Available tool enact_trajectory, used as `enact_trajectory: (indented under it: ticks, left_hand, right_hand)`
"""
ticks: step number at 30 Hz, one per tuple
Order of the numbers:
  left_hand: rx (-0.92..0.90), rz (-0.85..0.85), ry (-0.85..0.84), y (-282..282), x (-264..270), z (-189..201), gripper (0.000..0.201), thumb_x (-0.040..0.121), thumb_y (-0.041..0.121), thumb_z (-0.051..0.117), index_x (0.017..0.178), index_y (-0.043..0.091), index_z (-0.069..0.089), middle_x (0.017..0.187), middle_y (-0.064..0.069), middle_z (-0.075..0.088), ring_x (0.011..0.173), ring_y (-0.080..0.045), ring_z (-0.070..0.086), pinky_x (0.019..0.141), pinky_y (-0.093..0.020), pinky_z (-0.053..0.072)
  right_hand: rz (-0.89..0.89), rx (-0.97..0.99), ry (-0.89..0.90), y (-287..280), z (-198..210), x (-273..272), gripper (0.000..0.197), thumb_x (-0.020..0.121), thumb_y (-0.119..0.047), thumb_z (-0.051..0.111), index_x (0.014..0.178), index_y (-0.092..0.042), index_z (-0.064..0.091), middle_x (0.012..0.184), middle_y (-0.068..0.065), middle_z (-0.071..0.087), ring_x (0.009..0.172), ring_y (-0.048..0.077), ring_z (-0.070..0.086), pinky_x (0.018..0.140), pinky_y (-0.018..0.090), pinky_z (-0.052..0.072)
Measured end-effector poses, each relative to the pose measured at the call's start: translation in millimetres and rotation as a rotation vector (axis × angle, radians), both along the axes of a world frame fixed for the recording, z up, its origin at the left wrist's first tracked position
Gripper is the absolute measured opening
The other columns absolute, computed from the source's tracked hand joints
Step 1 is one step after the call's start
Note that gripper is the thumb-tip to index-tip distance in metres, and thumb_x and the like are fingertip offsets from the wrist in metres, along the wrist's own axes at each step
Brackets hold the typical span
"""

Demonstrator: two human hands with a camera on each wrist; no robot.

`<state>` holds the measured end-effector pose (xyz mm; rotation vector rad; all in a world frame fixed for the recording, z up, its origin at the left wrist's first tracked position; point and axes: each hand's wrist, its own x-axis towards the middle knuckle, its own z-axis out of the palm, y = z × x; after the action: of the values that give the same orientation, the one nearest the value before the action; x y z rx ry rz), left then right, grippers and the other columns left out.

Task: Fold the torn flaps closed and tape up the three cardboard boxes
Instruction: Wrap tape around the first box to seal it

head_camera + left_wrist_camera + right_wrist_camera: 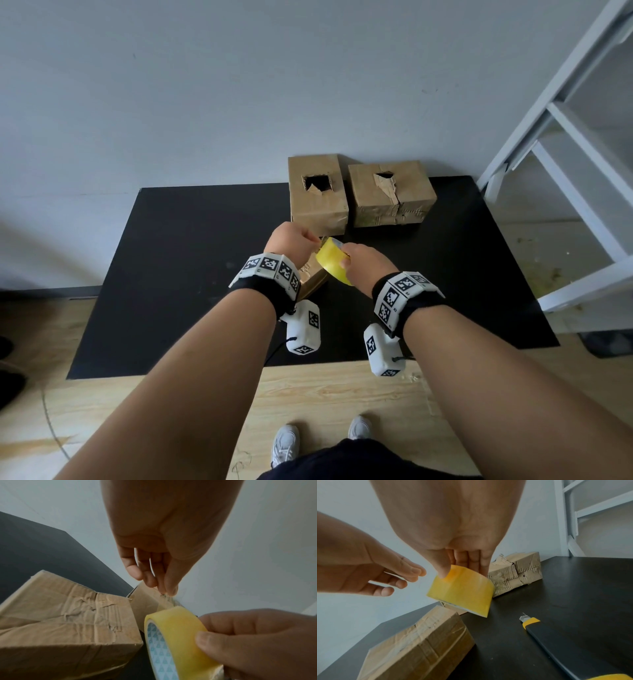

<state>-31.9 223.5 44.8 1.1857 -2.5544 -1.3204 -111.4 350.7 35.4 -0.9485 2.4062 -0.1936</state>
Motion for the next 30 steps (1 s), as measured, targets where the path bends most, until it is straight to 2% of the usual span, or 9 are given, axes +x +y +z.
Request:
enact_trajectory:
  ticks: [5,13,16,18,20,22,24,28,30]
  left_hand:
    - [0.028,0.020,0.049,-0.5,-0.8,2.8,0.018,0.088,0.011,0.065,0.073,0.020,0.069,0.085,0.005,0.067,0.083,-0.011,0.061,0.061,-0.019,0.043]
    - [0.031,0.137,0.082,-7.5,0.5,8.2,0.008,0.088,0.013,0.067,0.088,0.014,0.074,0.088,0.002,0.067,0.077,-0.011,0.058,0.066,-0.022,0.046]
    - [0.049,0.176,0.053,-15.5,5.4,6.9,0.010,0.088,0.012,0.067,0.094,0.011,0.075,0.088,-0.002,0.067,0.074,-0.011,0.057,0.073,-0.028,0.050]
    - [0.048,0.185,0.041,-21.1,8.7,7.2,0.009,0.088,0.014,0.067,0.092,0.011,0.076,0.088,-0.005,0.069,0.075,-0.014,0.059,0.078,-0.032,0.054]
    - [0.043,0.198,0.036,-25.0,10.9,7.8,0.008,0.088,0.016,0.068,0.085,0.012,0.075,0.088,-0.006,0.070,0.078,-0.016,0.062,0.081,-0.035,0.056]
    - [0.017,0.218,0.028,-26.8,13.3,8.6,0.010,0.088,0.015,0.067,0.080,0.013,0.073,0.081,-0.002,0.068,0.074,-0.015,0.061,0.072,-0.031,0.055]
    - [-0.010,0.234,0.007,-27.2,15.0,9.6,0.014,0.089,0.013,0.065,0.077,0.013,0.071,0.076,0.001,0.065,0.069,-0.012,0.058,0.061,-0.026,0.049]
    - [-0.006,0.305,-0.006,-31.3,18.0,8.5,0.012,0.092,0.016,0.062,0.084,0.014,0.070,0.083,-0.001,0.064,0.075,-0.013,0.058,0.076,-0.032,0.052]
    - [-0.013,0.315,0.001,-31.8,19.0,7.0,0.011,0.092,0.017,0.063,0.086,0.014,0.071,0.080,0.002,0.062,0.072,-0.010,0.056,0.075,-0.031,0.050]
  right_hand:
    - [-0.132,-0.057,-0.090,0.8,0.7,-6.2,0.016,0.102,-0.025,0.044,0.094,-0.013,0.051,0.096,0.008,0.055,0.091,0.023,0.053,0.079,0.036,0.044]
    - [-0.304,-0.132,-0.257,4.1,2.6,-10.4,0.046,0.098,-0.046,0.046,0.064,-0.015,0.043,0.066,0.003,0.043,0.059,0.016,0.043,0.056,0.031,0.032]
    - [-0.323,-0.208,-0.308,4.9,6.1,-7.2,0.047,0.098,-0.045,0.049,0.062,-0.016,0.040,0.064,0.001,0.040,0.058,0.014,0.040,0.055,0.029,0.030]
    - [-0.339,-0.257,-0.360,5.8,6.1,-6.1,0.043,0.097,-0.044,0.051,0.065,-0.014,0.048,0.069,0.003,0.046,0.064,0.016,0.046,0.062,0.030,0.035]
    - [-0.325,-0.261,-0.410,6.6,7.3,-3.8,0.034,0.095,-0.037,0.055,0.085,-0.007,0.064,0.089,0.010,0.059,0.085,0.023,0.057,0.077,0.035,0.043]
    - [-0.307,-0.274,-0.424,4.4,8.1,-1.9,0.032,0.094,-0.031,0.056,0.107,-0.003,0.068,0.105,0.013,0.062,0.101,0.027,0.058,0.088,0.037,0.044]
    - [-0.274,-0.261,-0.427,1.1,7.0,-1.3,0.030,0.094,-0.031,0.056,0.107,-0.007,0.068,0.102,0.008,0.062,0.098,0.023,0.057,0.084,0.036,0.044]
    - [-0.239,-0.114,-0.324,3.0,-6.3,-3.5,0.036,0.092,-0.046,0.056,0.076,-0.014,0.059,0.074,0.002,0.056,0.071,0.018,0.055,0.064,0.029,0.041]
    - [-0.225,-0.073,-0.293,5.7,-13.1,-3.4,0.044,0.090,-0.054,0.054,0.080,-0.013,0.061,0.077,0.004,0.060,0.075,0.020,0.059,0.066,0.030,0.043]
